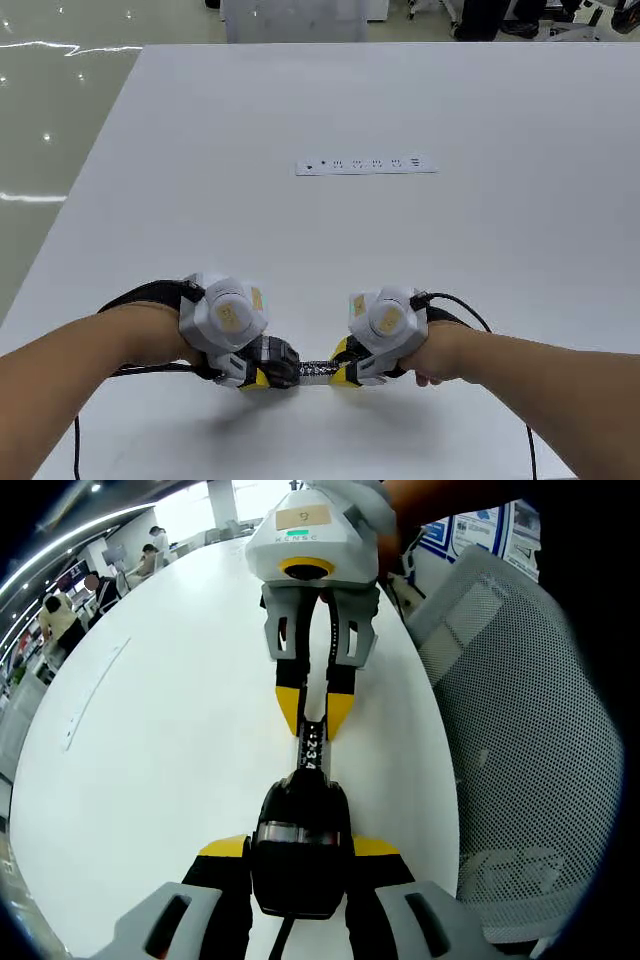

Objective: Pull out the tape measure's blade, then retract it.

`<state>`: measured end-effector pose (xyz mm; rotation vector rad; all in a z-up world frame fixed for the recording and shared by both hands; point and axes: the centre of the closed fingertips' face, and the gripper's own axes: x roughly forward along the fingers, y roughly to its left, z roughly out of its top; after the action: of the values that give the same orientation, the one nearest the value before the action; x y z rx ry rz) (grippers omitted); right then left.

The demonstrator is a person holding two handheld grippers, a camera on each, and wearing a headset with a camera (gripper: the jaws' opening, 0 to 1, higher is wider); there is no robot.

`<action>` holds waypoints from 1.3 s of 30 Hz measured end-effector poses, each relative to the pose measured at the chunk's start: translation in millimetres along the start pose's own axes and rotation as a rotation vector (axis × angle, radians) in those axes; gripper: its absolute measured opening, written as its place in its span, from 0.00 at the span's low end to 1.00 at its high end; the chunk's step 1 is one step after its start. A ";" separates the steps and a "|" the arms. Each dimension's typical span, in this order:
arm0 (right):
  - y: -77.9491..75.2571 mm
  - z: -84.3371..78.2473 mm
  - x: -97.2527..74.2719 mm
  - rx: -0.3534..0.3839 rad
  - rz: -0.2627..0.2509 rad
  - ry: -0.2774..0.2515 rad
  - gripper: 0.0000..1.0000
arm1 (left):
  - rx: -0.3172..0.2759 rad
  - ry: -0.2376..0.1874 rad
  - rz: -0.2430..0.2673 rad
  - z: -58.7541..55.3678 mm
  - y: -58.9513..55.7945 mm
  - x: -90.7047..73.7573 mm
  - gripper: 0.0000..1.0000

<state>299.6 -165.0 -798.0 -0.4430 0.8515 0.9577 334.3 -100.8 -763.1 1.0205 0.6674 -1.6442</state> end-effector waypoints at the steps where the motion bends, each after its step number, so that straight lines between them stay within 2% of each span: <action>1: -0.1 -0.6 -0.2 0.002 0.000 0.000 0.12 | 0.000 0.000 0.000 0.0 0.0 0.0 0.33; 22: -3.0 -19.9 -14.5 0.022 -0.011 0.032 0.12 | -0.001 0.003 0.005 0.0 -0.3 -0.1 0.33; 39: -3.5 -31.7 -23.1 0.041 -0.018 0.031 0.12 | -0.002 0.004 0.011 0.4 -0.8 0.5 0.33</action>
<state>282.0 -200.2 -799.0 -0.4308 0.8921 0.9177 333.4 -101.2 -763.3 1.0242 0.6647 -1.6324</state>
